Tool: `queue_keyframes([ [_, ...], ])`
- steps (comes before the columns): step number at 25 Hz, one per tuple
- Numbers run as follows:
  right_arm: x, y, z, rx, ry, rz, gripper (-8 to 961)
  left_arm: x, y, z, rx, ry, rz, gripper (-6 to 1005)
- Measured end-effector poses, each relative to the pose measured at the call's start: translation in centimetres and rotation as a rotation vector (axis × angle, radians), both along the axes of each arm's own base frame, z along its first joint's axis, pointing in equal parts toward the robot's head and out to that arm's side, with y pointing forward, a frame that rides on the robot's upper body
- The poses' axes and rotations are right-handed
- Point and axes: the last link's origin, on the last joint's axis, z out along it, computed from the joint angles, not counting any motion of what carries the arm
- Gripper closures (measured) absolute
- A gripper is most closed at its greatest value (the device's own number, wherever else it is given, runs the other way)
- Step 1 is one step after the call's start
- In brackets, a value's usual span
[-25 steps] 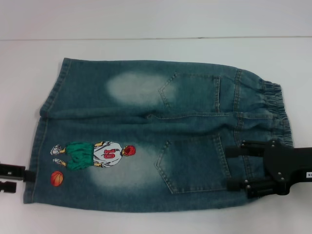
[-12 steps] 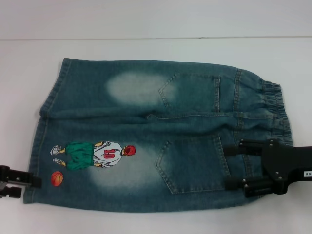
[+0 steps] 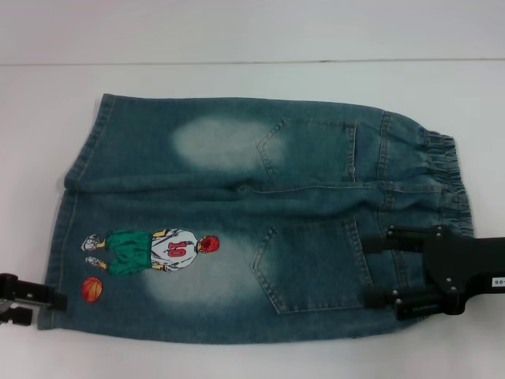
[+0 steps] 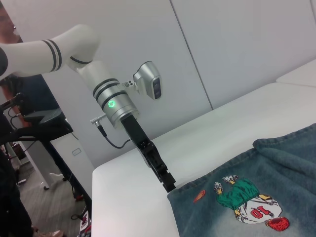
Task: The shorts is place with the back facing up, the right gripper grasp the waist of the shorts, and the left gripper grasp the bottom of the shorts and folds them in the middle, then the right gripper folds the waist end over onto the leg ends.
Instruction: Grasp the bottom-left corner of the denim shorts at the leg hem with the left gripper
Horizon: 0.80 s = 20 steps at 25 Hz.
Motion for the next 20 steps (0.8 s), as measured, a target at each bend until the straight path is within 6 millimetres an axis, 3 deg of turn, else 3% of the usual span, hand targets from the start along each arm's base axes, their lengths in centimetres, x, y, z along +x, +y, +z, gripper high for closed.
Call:
queue_keyframes([
  [20, 0.15, -0.09, -0.1, 0.007, 0.001, -0.01, 54, 0.19, 0.02, -0.96, -0.005, -0.012, -0.003, 207],
])
